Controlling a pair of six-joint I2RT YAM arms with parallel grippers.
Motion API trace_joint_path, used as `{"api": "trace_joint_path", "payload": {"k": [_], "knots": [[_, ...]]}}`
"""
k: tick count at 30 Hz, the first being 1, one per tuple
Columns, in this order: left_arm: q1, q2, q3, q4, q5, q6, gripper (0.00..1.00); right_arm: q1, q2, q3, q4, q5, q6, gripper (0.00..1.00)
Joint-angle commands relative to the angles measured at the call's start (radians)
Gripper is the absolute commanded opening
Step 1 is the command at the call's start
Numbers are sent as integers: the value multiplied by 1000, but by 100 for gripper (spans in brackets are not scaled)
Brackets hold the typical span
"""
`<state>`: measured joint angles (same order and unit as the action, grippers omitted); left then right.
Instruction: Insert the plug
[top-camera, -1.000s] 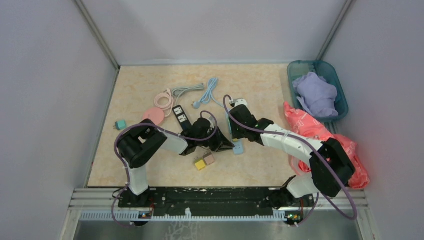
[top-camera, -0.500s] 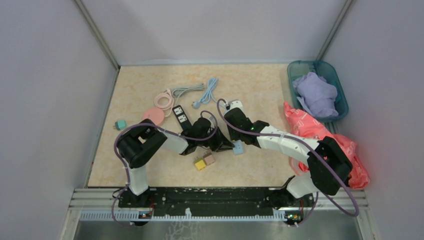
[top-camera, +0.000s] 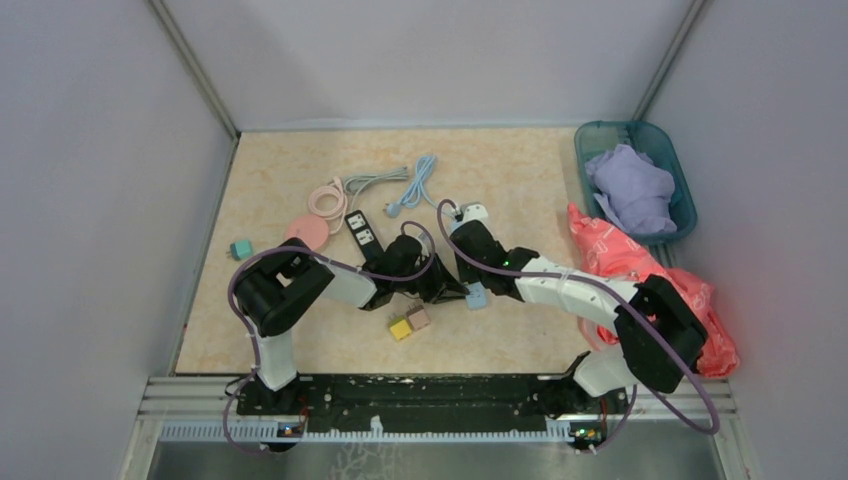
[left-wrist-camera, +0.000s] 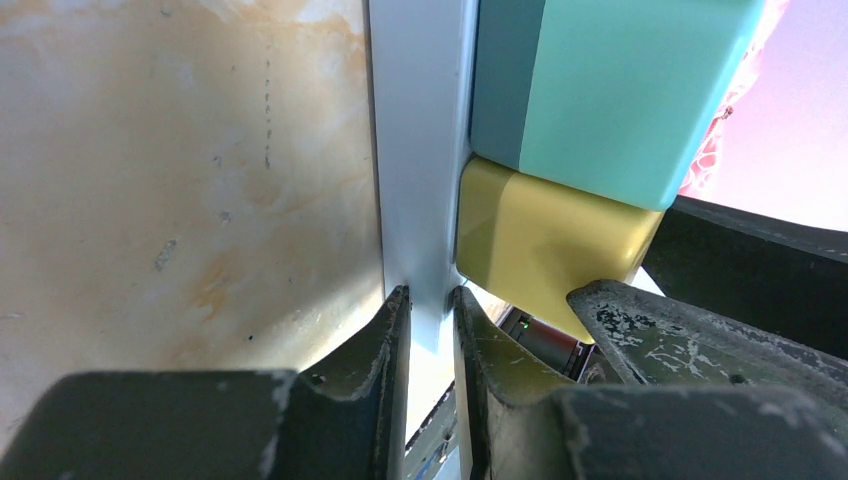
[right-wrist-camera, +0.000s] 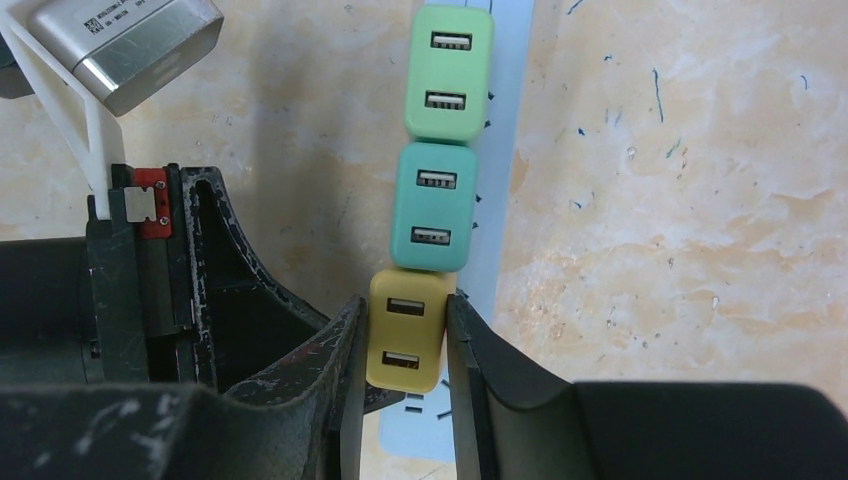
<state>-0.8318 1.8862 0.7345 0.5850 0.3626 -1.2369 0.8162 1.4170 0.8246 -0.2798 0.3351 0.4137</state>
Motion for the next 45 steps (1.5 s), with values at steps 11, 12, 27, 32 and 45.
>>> {"api": "trace_joint_path", "payload": {"k": [11,12,27,32,45], "knots": [[-33,27,-6,-85,-21,30,25,-89,73,-189,-128,-173,68,0],[-32,28,-5,-85,-22,30,25,-90,88,-184,-122,-179,66,0],[-34,21,-12,-84,-24,34,25,-206,49,-243,-79,-238,111,0],[-36,28,-6,-83,-20,33,24,-209,72,-247,-36,-287,121,0],[-41,33,10,-97,-23,39,24,-185,86,-167,-59,-240,69,0]]}}
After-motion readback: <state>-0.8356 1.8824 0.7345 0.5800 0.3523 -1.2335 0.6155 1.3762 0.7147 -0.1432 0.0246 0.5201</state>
